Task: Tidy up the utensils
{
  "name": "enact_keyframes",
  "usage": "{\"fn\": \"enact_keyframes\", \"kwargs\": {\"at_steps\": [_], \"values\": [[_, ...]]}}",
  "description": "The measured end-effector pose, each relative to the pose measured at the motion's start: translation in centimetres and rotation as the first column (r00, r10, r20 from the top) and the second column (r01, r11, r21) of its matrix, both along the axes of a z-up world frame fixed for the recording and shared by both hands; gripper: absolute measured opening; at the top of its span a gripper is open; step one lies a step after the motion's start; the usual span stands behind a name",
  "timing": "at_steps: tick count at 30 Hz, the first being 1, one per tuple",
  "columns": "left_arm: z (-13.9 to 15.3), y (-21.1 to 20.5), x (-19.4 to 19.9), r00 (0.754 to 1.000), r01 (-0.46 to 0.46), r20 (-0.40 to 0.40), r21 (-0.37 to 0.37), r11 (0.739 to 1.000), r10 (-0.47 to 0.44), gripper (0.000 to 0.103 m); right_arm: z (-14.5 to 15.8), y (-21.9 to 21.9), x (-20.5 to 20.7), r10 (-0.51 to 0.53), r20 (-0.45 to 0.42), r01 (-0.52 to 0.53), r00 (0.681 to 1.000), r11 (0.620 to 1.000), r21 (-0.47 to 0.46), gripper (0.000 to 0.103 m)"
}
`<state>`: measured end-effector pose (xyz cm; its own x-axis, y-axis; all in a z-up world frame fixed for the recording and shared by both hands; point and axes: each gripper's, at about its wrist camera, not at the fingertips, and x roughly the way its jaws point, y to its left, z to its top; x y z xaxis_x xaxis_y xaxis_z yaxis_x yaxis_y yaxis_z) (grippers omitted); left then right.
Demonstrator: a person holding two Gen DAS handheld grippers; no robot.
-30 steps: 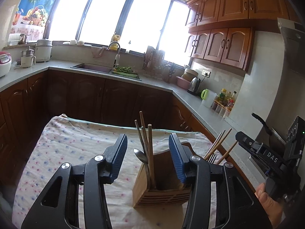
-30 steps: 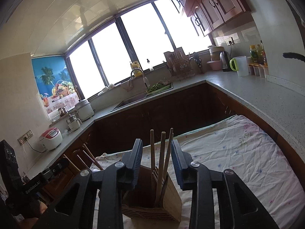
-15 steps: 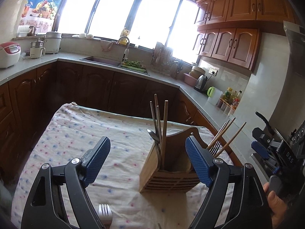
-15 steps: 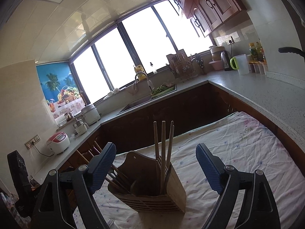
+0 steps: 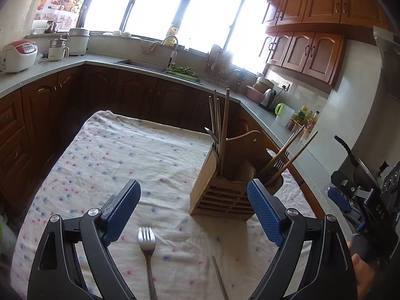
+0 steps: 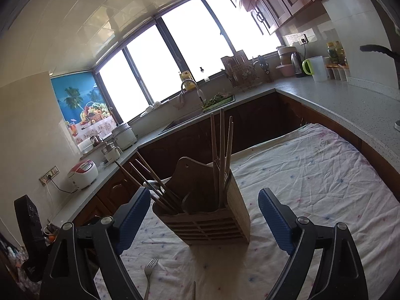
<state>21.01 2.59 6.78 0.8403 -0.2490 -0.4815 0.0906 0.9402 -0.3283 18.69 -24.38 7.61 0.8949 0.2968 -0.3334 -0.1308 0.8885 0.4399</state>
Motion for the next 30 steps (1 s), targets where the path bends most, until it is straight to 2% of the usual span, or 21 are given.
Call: {"fn": "enact_keyframes", "kwargs": {"at_steps": [7,12,16,20,22,23,27,30], "values": [[-2.3,0.4,-4.4,0.999,-0.025,-0.024,0.012,1.000,0.025,0.092,-2.8,0.5,-4.3,-0.014,-0.012,0.014,1.000,0.999,-0.040,0.092],[-3.9,0.3,-7.8,0.999,-0.045,-0.019,0.037,0.998,0.046,0.092,-3.9,0.8,-7.5,-0.043,0.022,0.044,0.999,0.995,-0.092,0.093],[-4.2,0.1,-10.0,1.000,-0.029,0.003,0.076,0.997,0.029,0.092,-4.0,1.6,-9.5,-0.023,0.046,0.029,0.999,0.991,-0.132,0.096],[-2.3,-0.2,-12.5,0.997,-0.019,0.083,0.104,0.994,0.010,0.092,-2.0,2.3,-11.7,-0.004,0.108,0.027,0.994,0.978,-0.209,0.101],[-1.4,-0.1,-13.9,0.991,-0.044,0.132,0.124,0.991,0.027,0.103,-1.2,2.4,-13.5,-0.004,0.175,0.046,0.985,0.970,-0.240,0.103],[-1.2,-0.1,-14.6,0.987,-0.062,0.156,0.130,0.990,0.042,0.103,-1.0,2.4,-14.3,-0.010,0.199,0.060,0.980,0.967,-0.248,0.103],[-1.8,-0.2,-16.4,0.978,-0.087,0.202,0.147,0.985,0.056,0.103,-2.2,2.7,-16.5,0.002,0.243,0.062,0.970,0.964,-0.258,0.103],[-2.9,-0.5,-17.1,0.976,-0.105,0.206,0.176,0.979,0.067,0.103,-4.2,3.0,-16.9,-0.007,0.220,0.065,0.976,0.964,-0.257,0.103]]}}
